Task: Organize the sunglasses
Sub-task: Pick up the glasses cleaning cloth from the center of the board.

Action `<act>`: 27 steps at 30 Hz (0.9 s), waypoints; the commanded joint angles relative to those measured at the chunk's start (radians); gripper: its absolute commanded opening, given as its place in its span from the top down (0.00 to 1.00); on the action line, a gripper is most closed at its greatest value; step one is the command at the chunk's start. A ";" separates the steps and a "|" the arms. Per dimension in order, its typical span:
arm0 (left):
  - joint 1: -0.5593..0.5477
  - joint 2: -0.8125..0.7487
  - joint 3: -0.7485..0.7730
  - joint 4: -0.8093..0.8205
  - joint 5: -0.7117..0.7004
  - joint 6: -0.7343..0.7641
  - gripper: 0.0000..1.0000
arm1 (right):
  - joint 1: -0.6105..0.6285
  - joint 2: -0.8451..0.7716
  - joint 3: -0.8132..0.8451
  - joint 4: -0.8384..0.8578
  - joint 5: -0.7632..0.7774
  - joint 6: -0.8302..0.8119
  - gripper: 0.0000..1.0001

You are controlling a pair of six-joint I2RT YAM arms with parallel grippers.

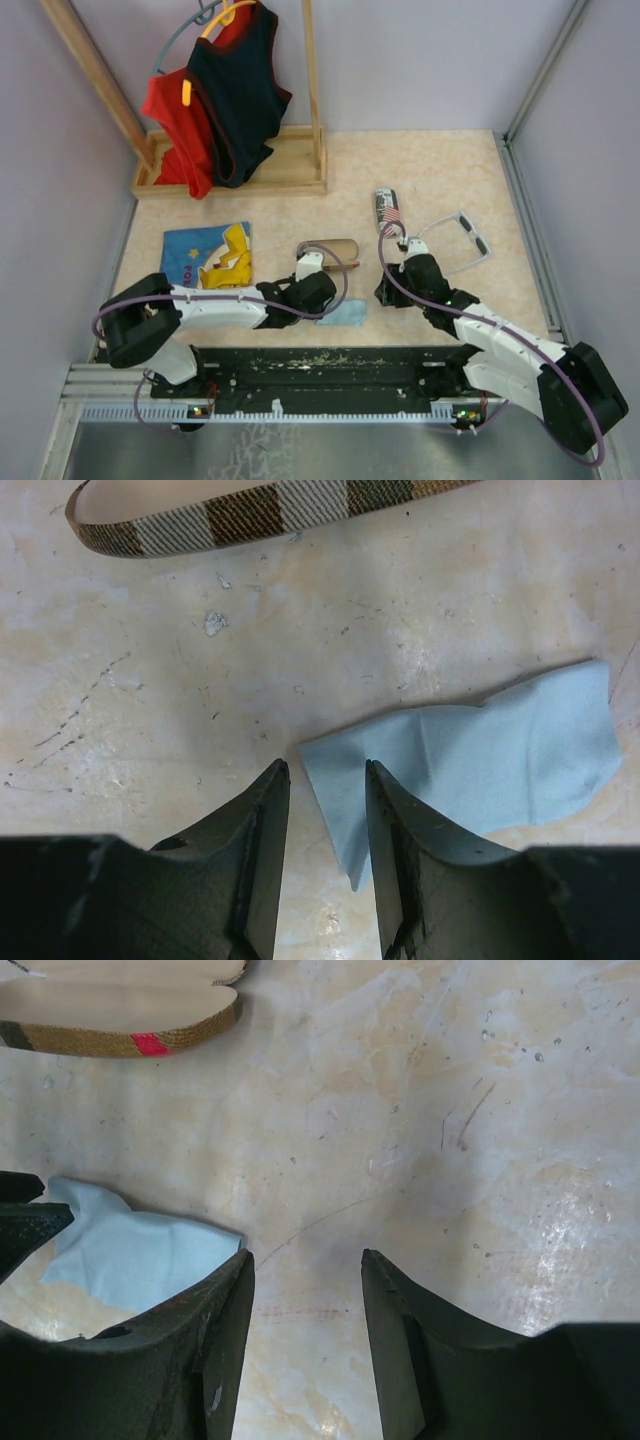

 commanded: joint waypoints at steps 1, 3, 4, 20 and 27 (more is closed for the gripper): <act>-0.003 0.015 0.022 -0.028 0.001 0.009 0.58 | -0.007 -0.028 -0.008 0.050 -0.007 0.015 0.52; -0.002 0.021 0.025 -0.036 0.001 0.008 0.58 | -0.007 -0.033 -0.012 0.052 -0.006 0.018 0.52; -0.003 0.023 0.025 -0.040 0.003 0.008 0.59 | -0.007 -0.036 -0.015 0.053 -0.006 0.020 0.52; -0.013 0.076 0.061 -0.081 0.021 0.017 0.60 | -0.007 -0.045 -0.025 0.063 -0.009 0.026 0.52; -0.020 0.106 0.070 -0.113 0.020 0.017 0.62 | -0.007 -0.067 -0.032 0.057 -0.006 0.028 0.52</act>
